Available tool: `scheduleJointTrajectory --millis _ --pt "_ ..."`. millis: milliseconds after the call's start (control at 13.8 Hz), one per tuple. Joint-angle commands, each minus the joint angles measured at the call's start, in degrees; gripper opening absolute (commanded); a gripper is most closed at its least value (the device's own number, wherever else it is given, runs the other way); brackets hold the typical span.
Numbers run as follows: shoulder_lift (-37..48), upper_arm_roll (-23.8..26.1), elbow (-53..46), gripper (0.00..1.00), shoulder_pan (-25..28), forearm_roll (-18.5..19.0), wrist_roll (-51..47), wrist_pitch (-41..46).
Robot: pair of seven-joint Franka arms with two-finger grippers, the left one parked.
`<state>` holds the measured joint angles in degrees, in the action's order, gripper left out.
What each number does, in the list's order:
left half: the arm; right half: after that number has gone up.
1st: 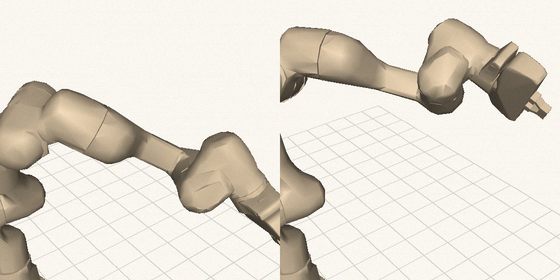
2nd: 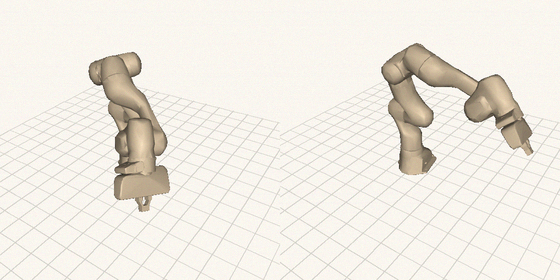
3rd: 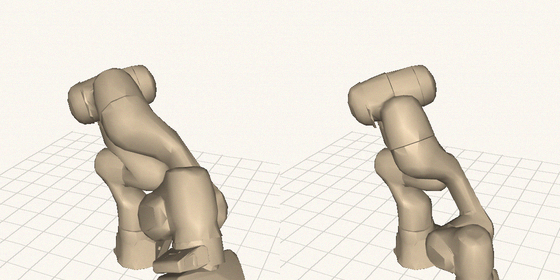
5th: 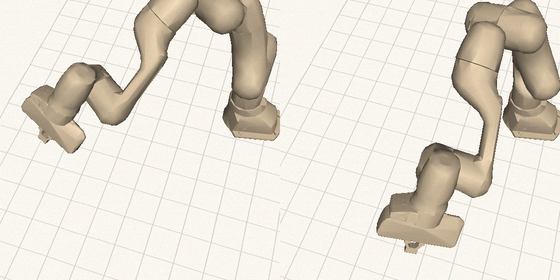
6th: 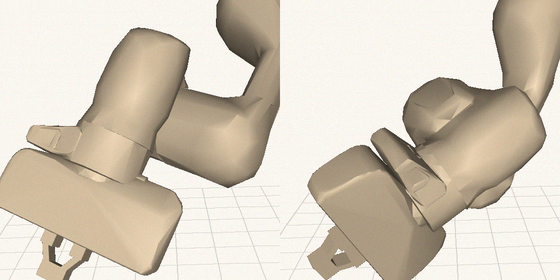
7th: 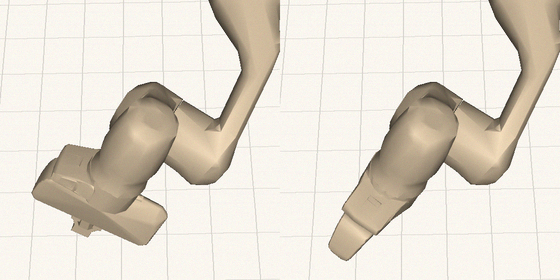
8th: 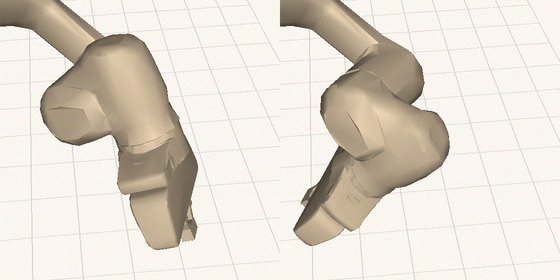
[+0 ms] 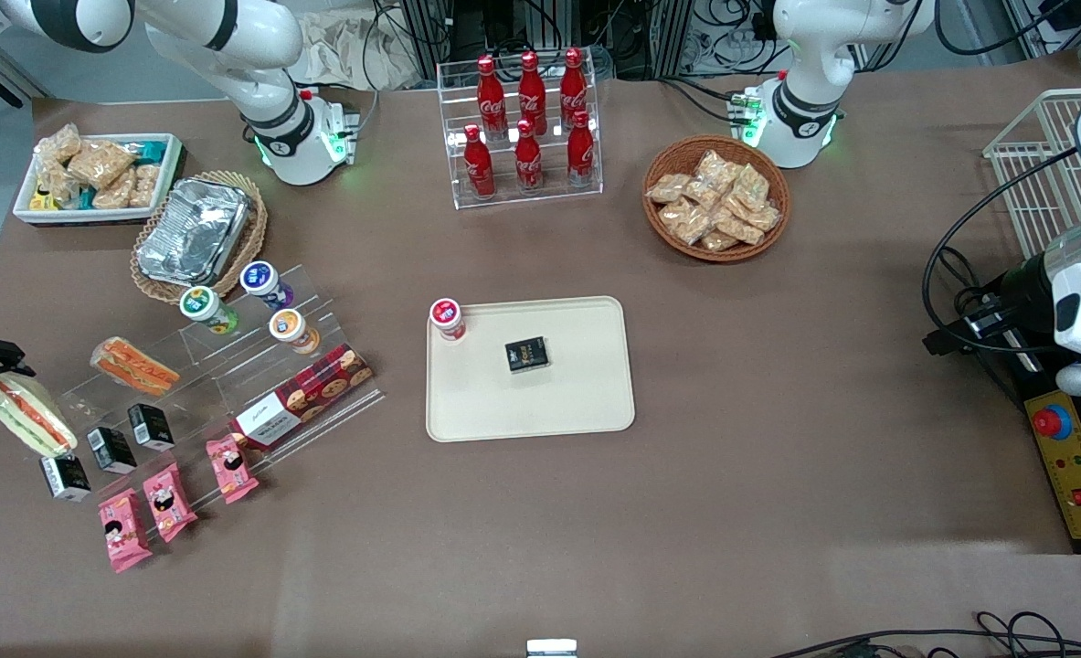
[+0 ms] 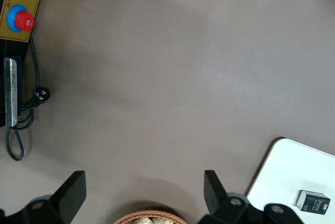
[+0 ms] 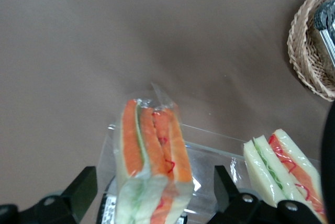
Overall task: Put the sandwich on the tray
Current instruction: 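Lower the right gripper over the long wrapped carrot sandwich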
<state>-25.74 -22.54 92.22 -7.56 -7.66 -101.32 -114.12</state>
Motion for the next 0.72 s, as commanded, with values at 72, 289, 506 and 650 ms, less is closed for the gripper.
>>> scheduleJointTrajectory --millis 72,289,506,650 --pt "-0.3 0.4 0.8 0.89 -1.5 -2.4 -0.5 -1.5" --pt "-0.4 0.5 0.8 0.62 -2.1 -3.9 -0.5 -1.5" --pt "-0.2 0.6 0.5 0.38 -1.8 -5.9 0.2 -2.0" --pt "0.1 0.7 0.1 0.26 -1.4 -6.2 0.3 -2.2"
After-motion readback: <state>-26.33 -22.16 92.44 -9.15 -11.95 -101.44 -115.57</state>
